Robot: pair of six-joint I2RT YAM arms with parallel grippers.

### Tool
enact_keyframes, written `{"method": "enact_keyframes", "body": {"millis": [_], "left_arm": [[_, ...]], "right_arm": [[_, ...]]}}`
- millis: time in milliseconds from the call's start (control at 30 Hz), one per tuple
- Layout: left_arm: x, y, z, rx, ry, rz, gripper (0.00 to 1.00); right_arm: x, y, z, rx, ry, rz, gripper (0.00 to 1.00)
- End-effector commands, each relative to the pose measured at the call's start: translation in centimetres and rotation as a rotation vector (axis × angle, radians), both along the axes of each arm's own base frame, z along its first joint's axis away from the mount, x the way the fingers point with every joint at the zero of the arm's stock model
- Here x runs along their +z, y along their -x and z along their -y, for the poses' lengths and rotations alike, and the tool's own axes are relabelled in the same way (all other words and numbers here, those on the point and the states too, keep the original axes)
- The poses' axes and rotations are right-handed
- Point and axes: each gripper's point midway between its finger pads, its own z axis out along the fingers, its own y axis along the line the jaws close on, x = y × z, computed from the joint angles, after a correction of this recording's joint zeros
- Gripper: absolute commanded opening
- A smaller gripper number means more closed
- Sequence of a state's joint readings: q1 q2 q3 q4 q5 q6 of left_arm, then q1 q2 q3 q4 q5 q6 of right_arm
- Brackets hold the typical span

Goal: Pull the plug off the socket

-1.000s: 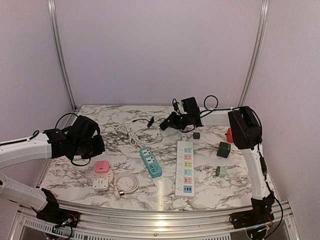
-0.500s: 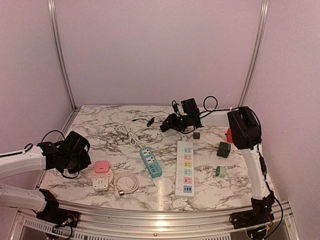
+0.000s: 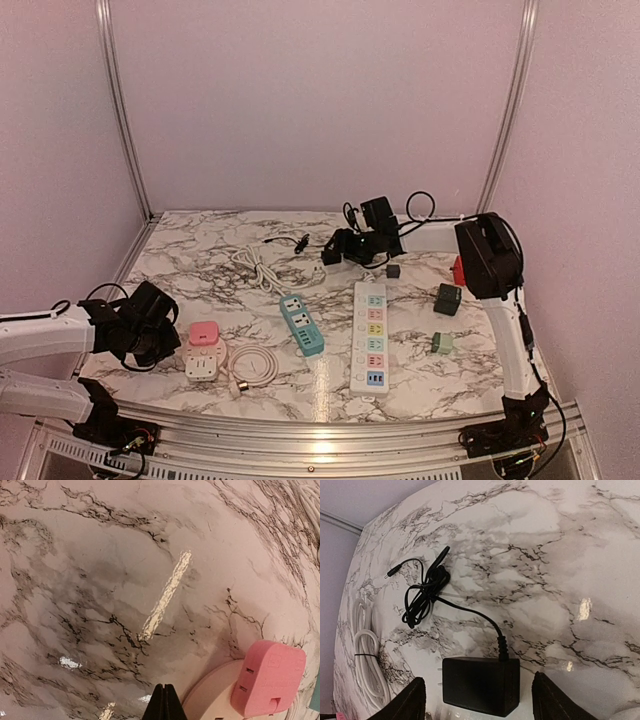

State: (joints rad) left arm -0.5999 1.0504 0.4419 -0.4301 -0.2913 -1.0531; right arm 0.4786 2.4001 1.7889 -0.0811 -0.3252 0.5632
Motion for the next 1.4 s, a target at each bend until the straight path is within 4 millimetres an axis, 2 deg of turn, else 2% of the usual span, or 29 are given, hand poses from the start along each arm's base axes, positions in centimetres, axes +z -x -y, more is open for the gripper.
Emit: {"method": "enact_keyframes", "body": {"millis": [0, 267, 533, 833, 967, 1033, 1167, 1367], "left_arm": [[-0.9, 0.6, 0.7, -0.006, 0.054, -0.029, 0.0], [-1.5, 0.4, 3.1, -0.064, 0.103, -0.045, 0.0], [-0.8, -2.1, 6.7, -0.139, 0.121, -0.028, 0.0], [0.3, -5.3, 13.7, -0.277, 0.156, -0.006, 0.0], [0.7, -6.1, 15.7, -0.328, 0.153, 0.0, 0.0], [1.0, -6.3, 15.8, -0.335, 0.145, 0.004, 0.0], [1.4, -5.7, 14.1, -0.322, 0.099, -0.007, 0.0], [0.5, -2.6, 10.1, -0.274, 0.097, -0.055, 0.0]], "right_arm": [[2.7, 0.0, 0.7, -0.026, 0.068, 0.045, 0.71], [6.8, 1.1, 0.9, -0.045, 0.126, 0.13, 0.71], [10.6, 4.0, 0.0, -0.006, 0.179, 0.212, 0.71], [10.8, 9.2, -1.1, 0.06, 0.233, 0.229, 0.71], [10.6, 11.5, -2.1, 0.101, 0.252, 0.229, 0.71], [10.3, 12.7, -2.9, 0.13, 0.261, 0.229, 0.71], [10.1, 15.0, -4.5, 0.19, 0.266, 0.232, 0.7], [9.7, 19.4, -8.2, 0.321, 0.245, 0.235, 0.68]]}}
